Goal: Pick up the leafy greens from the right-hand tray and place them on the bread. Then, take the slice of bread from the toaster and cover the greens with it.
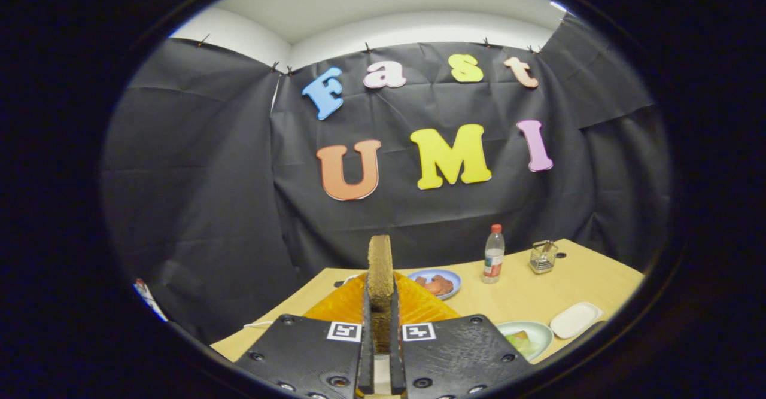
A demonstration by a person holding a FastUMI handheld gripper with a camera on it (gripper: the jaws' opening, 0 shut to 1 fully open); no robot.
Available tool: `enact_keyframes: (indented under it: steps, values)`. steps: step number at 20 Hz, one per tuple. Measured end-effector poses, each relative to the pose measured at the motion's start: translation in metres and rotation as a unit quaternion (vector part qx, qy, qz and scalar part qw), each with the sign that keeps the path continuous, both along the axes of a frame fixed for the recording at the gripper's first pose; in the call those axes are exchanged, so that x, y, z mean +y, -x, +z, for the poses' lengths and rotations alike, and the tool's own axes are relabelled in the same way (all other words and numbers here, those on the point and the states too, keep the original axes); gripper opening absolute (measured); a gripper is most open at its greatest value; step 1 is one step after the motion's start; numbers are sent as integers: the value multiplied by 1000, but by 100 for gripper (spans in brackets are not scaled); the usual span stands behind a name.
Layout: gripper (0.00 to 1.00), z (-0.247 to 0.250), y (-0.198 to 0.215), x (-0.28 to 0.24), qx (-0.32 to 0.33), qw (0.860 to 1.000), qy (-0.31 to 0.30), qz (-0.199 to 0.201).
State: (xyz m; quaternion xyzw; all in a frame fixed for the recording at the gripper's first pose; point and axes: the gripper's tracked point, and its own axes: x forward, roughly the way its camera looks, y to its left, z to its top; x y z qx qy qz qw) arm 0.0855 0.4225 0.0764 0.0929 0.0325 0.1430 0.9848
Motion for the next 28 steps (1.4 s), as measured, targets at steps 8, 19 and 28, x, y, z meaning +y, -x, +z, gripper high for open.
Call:
enact_keyframes:
  steps: [8, 19, 28]
  values:
    - [10, -36, -5, -107, 4, 996, 1, -87]
    - [10, -126, -22, -141, 64, 992, -6, -106]
    - [10, -182, -39, -126, 104, 990, -37, -87]
